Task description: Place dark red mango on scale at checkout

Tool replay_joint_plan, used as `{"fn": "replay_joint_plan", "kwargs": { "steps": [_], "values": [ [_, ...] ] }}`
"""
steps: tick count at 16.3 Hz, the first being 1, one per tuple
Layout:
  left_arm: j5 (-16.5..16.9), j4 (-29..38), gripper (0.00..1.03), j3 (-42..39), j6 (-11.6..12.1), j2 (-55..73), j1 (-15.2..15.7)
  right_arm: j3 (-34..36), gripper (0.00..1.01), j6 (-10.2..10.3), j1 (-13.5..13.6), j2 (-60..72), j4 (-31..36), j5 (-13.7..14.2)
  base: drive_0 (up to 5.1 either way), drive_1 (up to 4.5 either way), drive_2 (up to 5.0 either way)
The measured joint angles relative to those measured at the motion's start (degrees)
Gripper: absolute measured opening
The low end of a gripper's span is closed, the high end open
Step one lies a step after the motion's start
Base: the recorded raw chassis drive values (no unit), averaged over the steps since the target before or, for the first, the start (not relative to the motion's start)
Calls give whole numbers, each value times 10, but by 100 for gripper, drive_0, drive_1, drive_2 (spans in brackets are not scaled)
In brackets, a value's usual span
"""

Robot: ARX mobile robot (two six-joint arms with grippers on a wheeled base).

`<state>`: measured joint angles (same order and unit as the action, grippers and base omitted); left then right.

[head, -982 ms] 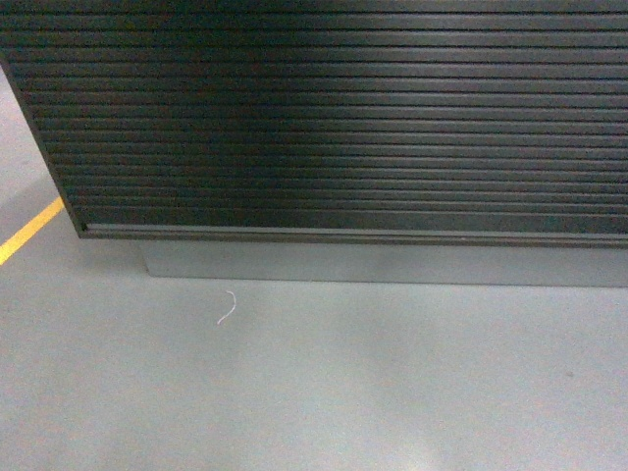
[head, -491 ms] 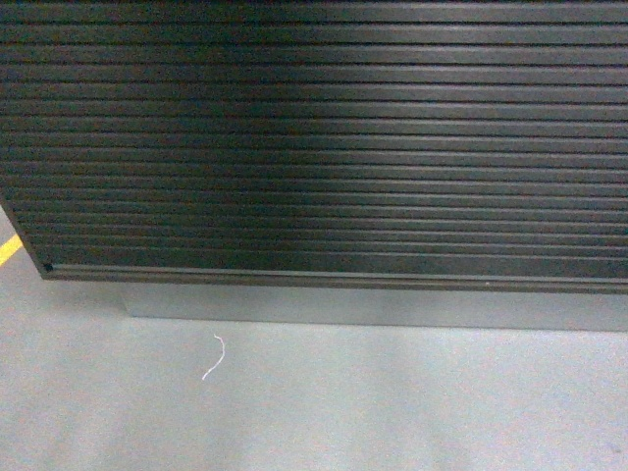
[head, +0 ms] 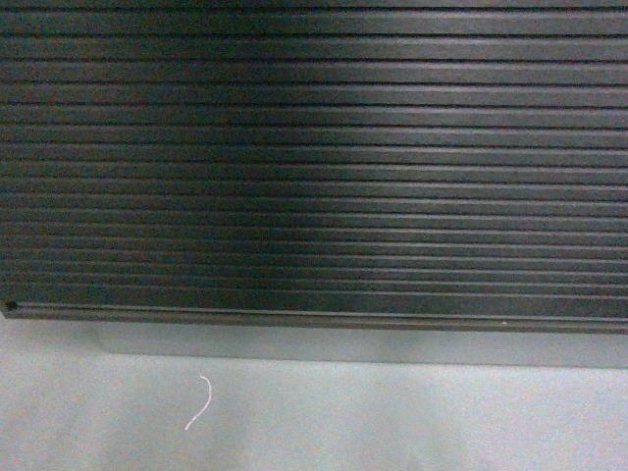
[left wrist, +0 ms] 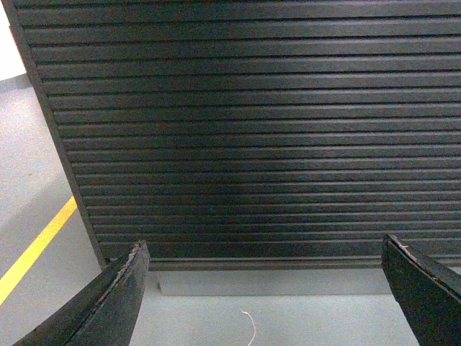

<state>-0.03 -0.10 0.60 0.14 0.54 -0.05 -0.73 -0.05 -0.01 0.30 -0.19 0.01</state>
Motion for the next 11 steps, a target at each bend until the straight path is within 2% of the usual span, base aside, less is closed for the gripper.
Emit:
{"fn": "replay_joint_plan", "kwargs": {
  "steps": [11],
  "values": [
    [0, -1, 98, 0, 0, 0, 0, 0, 98, 0, 0, 0, 0, 0, -2, 331, -335]
  ]
}}
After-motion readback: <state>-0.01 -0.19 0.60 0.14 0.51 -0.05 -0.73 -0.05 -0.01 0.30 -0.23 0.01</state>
